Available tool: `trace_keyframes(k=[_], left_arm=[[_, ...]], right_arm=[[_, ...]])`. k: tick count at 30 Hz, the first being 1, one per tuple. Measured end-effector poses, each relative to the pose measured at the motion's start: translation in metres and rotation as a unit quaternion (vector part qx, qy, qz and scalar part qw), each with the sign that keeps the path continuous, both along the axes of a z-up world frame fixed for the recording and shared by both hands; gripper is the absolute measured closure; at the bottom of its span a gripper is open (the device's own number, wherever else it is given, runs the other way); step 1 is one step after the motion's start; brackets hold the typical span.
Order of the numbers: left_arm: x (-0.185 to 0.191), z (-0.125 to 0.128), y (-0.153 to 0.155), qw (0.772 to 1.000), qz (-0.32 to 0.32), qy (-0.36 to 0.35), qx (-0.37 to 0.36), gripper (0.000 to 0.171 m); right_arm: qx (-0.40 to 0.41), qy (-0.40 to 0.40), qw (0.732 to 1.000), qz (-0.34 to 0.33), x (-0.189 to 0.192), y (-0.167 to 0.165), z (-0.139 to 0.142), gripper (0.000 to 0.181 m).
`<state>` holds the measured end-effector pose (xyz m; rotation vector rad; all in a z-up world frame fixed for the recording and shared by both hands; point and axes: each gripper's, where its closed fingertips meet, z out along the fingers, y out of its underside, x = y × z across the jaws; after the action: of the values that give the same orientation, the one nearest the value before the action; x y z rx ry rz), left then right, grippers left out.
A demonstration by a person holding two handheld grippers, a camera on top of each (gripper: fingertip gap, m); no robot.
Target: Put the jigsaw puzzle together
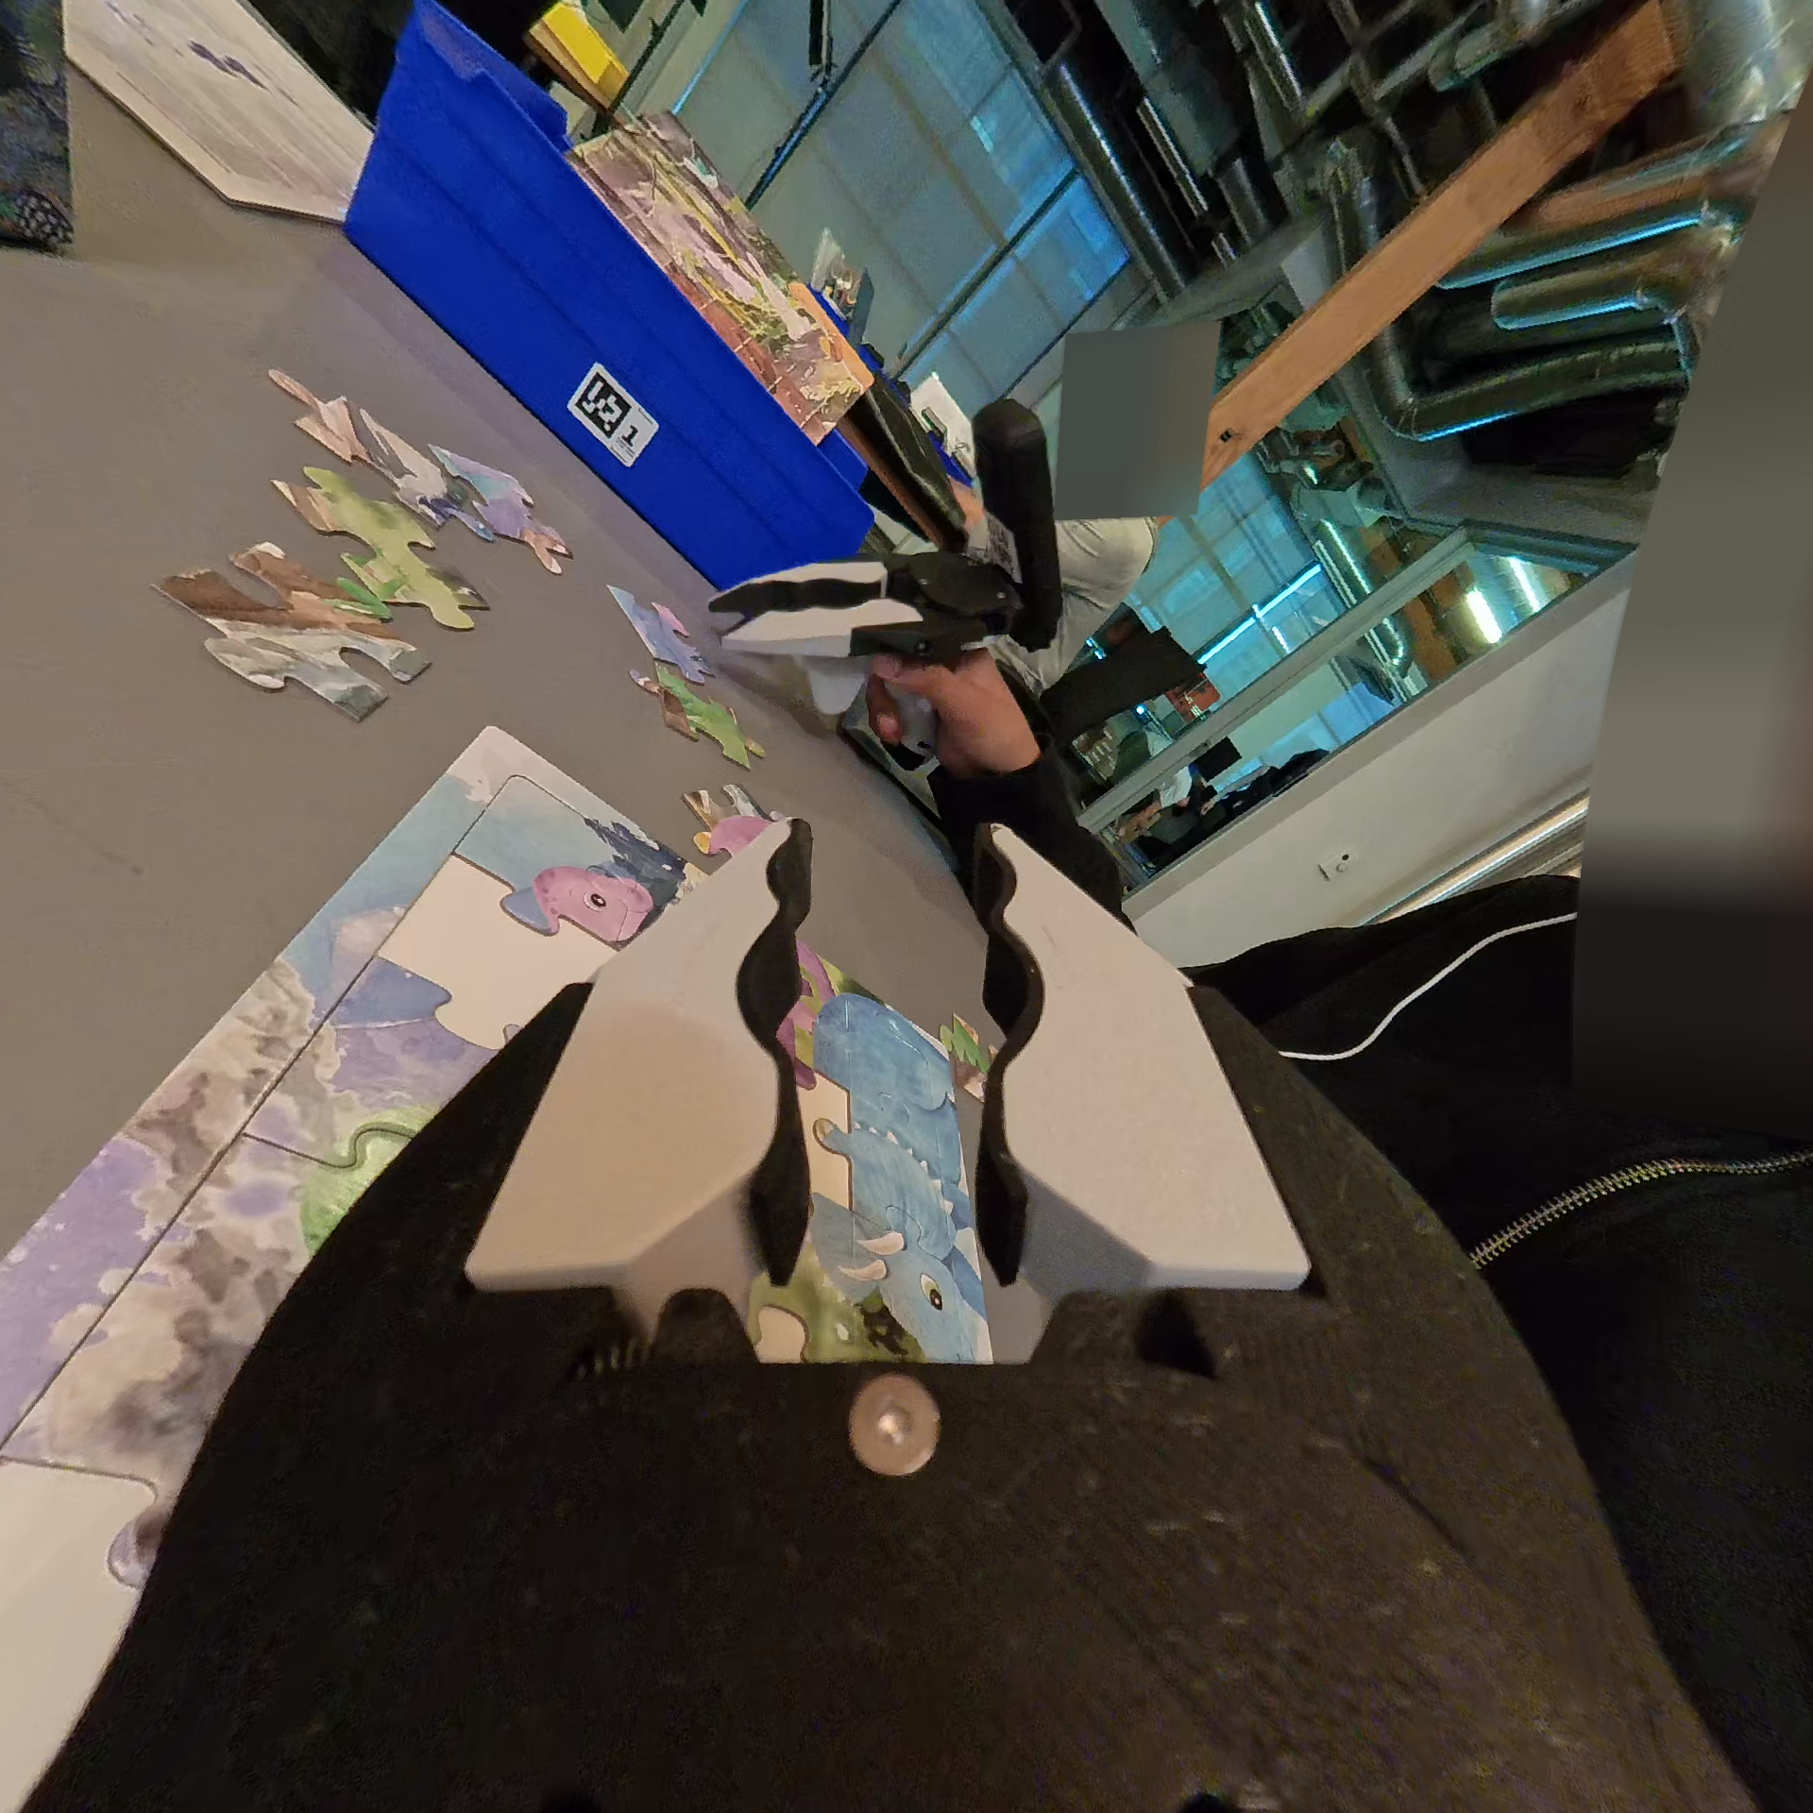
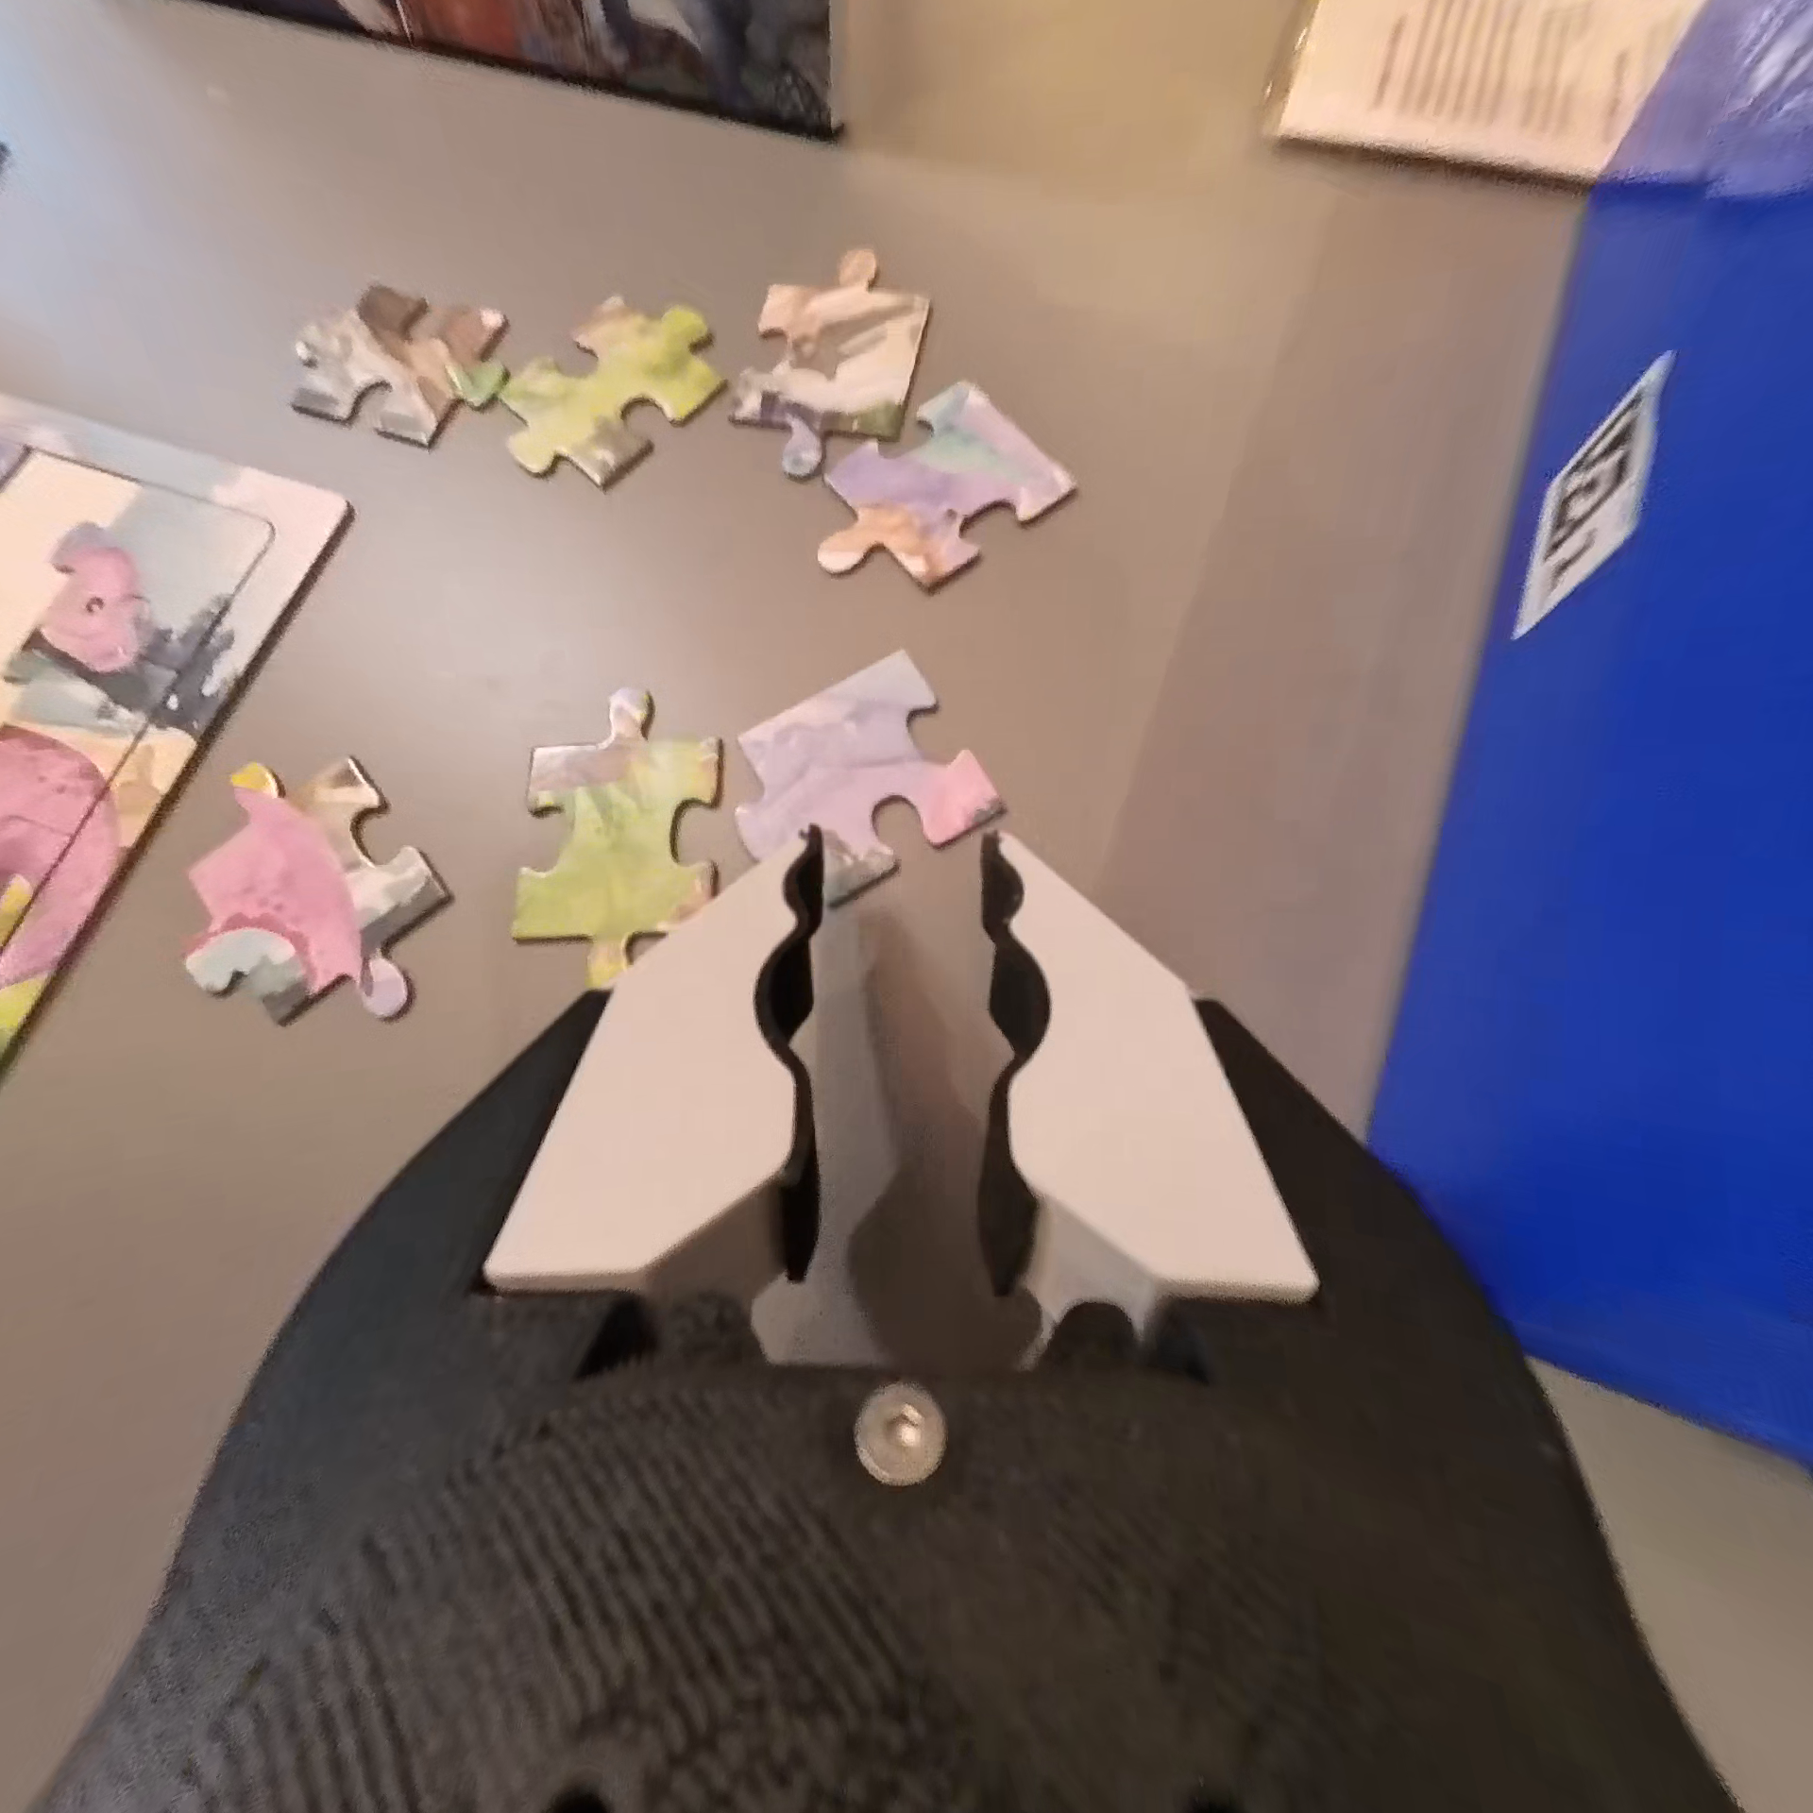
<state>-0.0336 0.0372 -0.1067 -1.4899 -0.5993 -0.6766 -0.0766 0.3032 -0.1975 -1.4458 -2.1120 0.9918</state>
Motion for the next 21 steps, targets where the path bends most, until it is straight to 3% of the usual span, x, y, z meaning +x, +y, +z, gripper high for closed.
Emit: trace_keyframes(k=[5, 9, 11, 15, 21], left_arm=[[0.0, 0.0, 0.0, 1.0, 0.002, 0.001, 0.0, 0.141], [0.0, 0.0, 0.0, 1.0, 0.001, 0.001, 0.0, 0.141], [0.0, 0.0, 0.0, 1.0, 0.001, 0.002, -0.001, 0.141], [-0.001, 0.001, -0.001, 1.0, 0.003, 0.001, 0.002, 0.141], [0.0, 0.0, 0.0, 1.0, 0.001, 0.002, 0.0, 0.141]], right_arm=[[0.004, -0.029, 0.999, 0.024, 0.005, -0.01, -0.01, 0.15], [-0.083, -0.059, 0.989, 0.104, 0.022, -0.043, -0.007, 0.157], [-0.098, -0.059, 0.987, 0.114, 0.022, -0.048, -0.005, 0.157], [-0.067, 0.005, 0.994, 0.09, 0.009, -0.037, 0.008, 0.156], [0.018, 0.057, 0.997, 0.053, -0.008, -0.026, 0.007, 0.128]])
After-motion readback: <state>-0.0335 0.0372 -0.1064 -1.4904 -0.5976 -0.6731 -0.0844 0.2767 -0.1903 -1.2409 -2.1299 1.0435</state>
